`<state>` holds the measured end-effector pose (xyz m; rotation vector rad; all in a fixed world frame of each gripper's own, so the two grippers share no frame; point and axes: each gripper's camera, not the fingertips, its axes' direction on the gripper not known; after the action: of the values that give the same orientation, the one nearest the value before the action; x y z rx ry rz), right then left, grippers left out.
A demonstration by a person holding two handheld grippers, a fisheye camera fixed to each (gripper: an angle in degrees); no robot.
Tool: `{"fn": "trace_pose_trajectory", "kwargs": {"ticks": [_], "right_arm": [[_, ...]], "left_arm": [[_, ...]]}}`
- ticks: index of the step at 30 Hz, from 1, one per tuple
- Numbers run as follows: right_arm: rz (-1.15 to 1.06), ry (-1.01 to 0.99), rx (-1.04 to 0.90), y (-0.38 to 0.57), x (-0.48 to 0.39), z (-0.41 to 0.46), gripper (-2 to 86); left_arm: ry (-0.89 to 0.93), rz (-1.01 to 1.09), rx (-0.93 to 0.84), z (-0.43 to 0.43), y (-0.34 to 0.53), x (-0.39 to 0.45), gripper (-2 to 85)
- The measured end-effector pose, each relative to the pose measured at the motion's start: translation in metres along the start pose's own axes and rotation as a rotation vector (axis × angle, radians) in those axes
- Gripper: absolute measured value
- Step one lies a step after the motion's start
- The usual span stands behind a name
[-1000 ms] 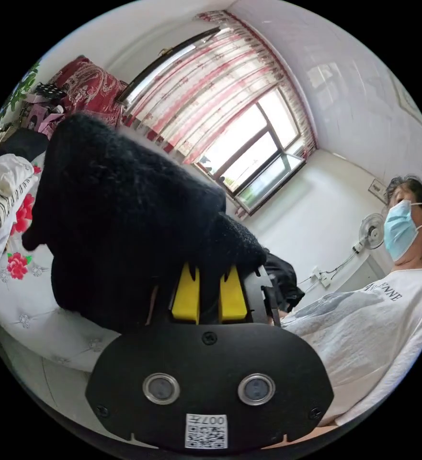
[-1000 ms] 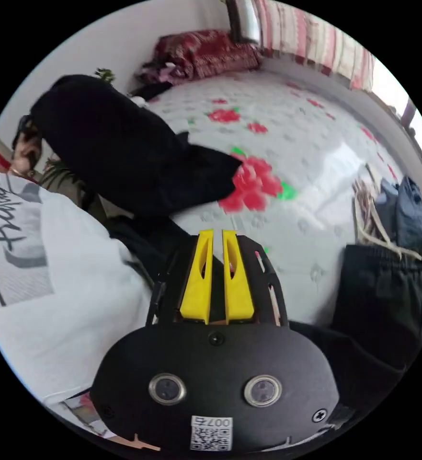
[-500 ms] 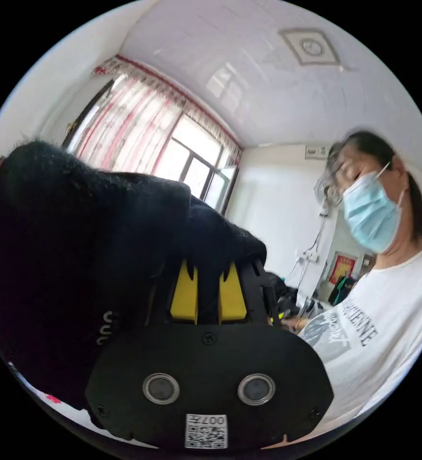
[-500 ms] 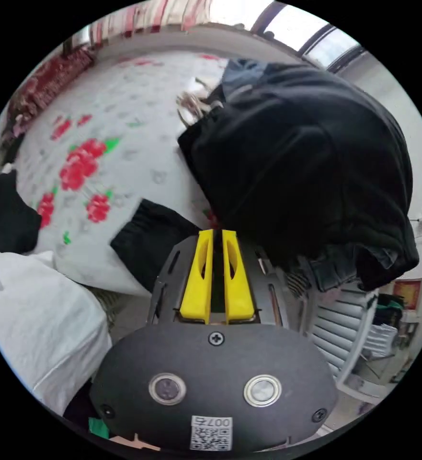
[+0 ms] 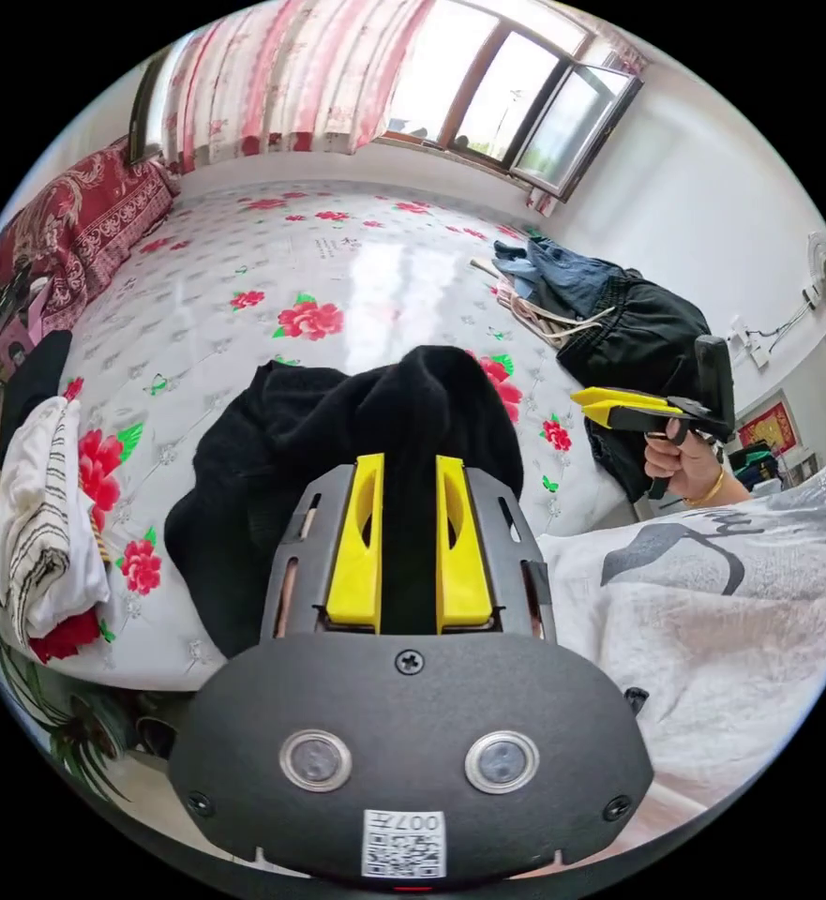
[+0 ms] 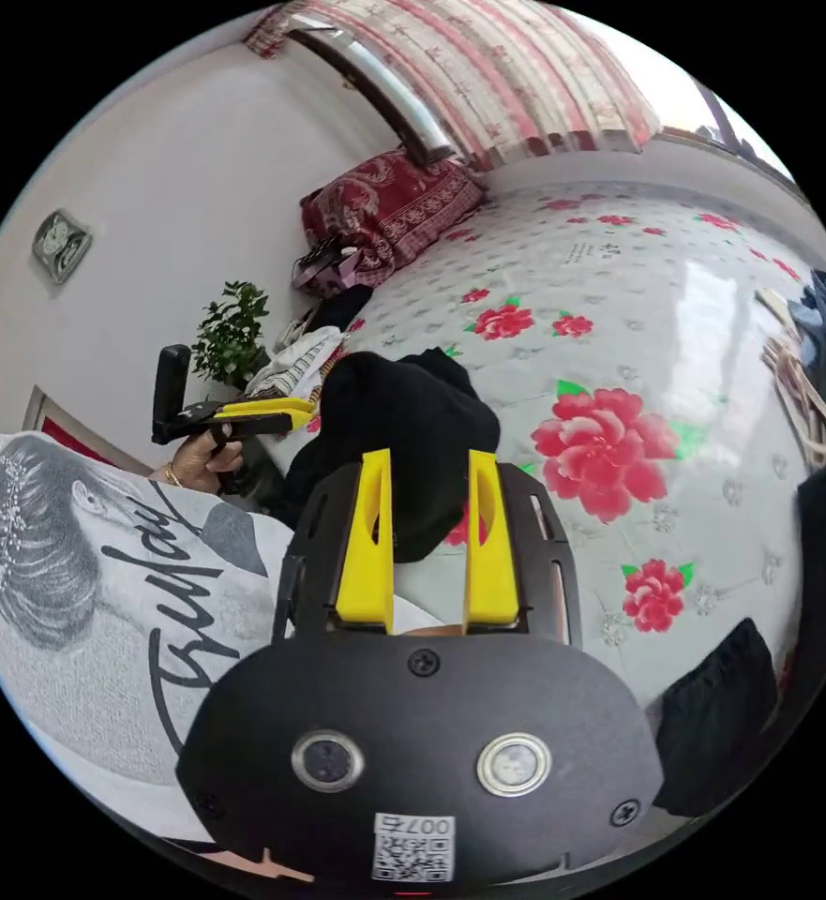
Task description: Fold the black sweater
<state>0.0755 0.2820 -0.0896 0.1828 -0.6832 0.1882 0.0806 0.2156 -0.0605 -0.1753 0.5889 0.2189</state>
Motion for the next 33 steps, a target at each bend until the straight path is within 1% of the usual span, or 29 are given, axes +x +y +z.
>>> {"fn": "trace_pose_trajectory", "kwargs": {"ticks": [2,3,5,7,10,12,13,14,16,17,18,19,20,21,22,23,24,25,26,27,28,29,30,31,32,33], "right_arm": [[-0.139,0.048,-0.023,-0.023,-0.048,0.019,11.7],[-0.17,0.076,-0.044,-0.027,-0.059,0.026,12.1],[-0.265,0.174,-0.138,-0.036,-0.09,0.06,12.9],[-0.278,0.174,-0.164,-0.038,-0.105,0.072,13.0],[-0.284,0.162,-0.137,-0.04,-0.127,0.069,13.0],[-0.276,0.186,-0.159,-0.04,-0.132,0.074,12.8],[-0.28,0.25,-0.155,-0.039,-0.138,0.075,12.6],[-0.302,0.314,-0.08,-0.037,-0.147,0.066,12.3],[-0.369,0.354,0.052,-0.03,-0.166,0.047,11.6],[-0.4,0.365,0.075,-0.028,-0.174,0.043,11.2],[-0.404,0.366,0.058,-0.028,-0.176,0.045,11.2],[-0.391,0.341,-0.027,-0.03,-0.173,0.058,11.1],[-0.352,0.29,-0.162,-0.032,-0.162,0.08,11.1],[-0.333,0.263,-0.241,-0.03,-0.155,0.094,11.1],[-0.317,0.252,-0.371,-0.023,-0.142,0.12,10.6],[-0.31,0.316,-0.478,-0.012,-0.131,0.14,9.6],[-0.304,0.358,-0.491,-0.008,-0.126,0.143,8.9],[-0.275,0.399,-0.426,-0.003,-0.118,0.131,7.2],[-0.228,0.377,-0.319,-0.004,-0.109,0.101,5.4],[-0.187,0.361,-0.258,-0.006,-0.104,0.082,4.8],[-0.1,0.339,-0.137,-0.007,-0.091,0.041,3.5],[-0.019,0.313,-0.041,-0.006,-0.076,0.001,2.5],[0.016,0.296,0.004,-0.005,-0.068,-0.019,2.1],[0.075,0.283,0.095,0.002,-0.054,-0.057,1.4],[0.127,0.277,0.186,0.01,-0.042,-0.095,0.9],[0.149,0.269,0.234,0.014,-0.038,-0.114,0.7]], "left_arm": [[-0.029,-0.062,0.01,-0.001,0.001,-0.015,8.0],[-0.026,-0.109,0.014,0.0,0.0,-0.026,7.9],[-0.023,-0.165,0.018,0.001,-0.002,-0.042,8.1],[-0.063,-0.206,0.007,0.004,-0.007,-0.062,8.9],[-0.131,-0.203,0.009,0.003,-0.023,-0.084,9.4],[-0.136,-0.206,0.019,0.005,-0.039,-0.1,9.5],[-0.131,-0.207,0.014,0.01,-0.052,-0.111,9.6],[-0.127,-0.207,0.007,0.014,-0.059,-0.116,9.6],[-0.11,-0.21,-0.048,0.04,-0.088,-0.136,10.3],[-0.109,-0.214,-0.068,0.048,-0.095,-0.141,10.5],[-0.099,-0.217,-0.113,0.066,-0.106,-0.149,11.1],[-0.074,-0.206,-0.171,0.087,-0.116,-0.155,11.8],[-0.055,-0.204,-0.216,0.1,-0.119,-0.158,12.2],[-0.026,-0.204,-0.317,0.126,-0.124,-0.161,12.8],[-0.02,-0.188,-0.368,0.145,-0.123,-0.16,11.9],[-0.025,-0.178,-0.345,0.146,-0.122,-0.16,11.4],[-0.012,-0.161,-0.296,0.143,-0.121,-0.161,9.1],[0.023,-0.213,-0.307,0.14,-0.122,-0.167,5.8],[0.032,-0.239,-0.297,0.135,-0.122,-0.17,3.6],[0.059,-0.269,-0.23,0.116,-0.122,-0.173,1.1],[0.11,-0.277,-0.135,0.091,-0.12,-0.175,0.3],[0.137,-0.275,-0.089,0.077,-0.119,-0.176,0.1],[0.173,-0.261,-0.013,0.049,-0.115,-0.174,-0.3],[0.199,-0.241,0.057,0.022,-0.111,-0.171,-0.4],[0.213,-0.235,0.087,0.008,-0.108,-0.169,-0.5],[0.247,-0.227,0.154,-0.019,-0.104,-0.167,-0.6]]}}
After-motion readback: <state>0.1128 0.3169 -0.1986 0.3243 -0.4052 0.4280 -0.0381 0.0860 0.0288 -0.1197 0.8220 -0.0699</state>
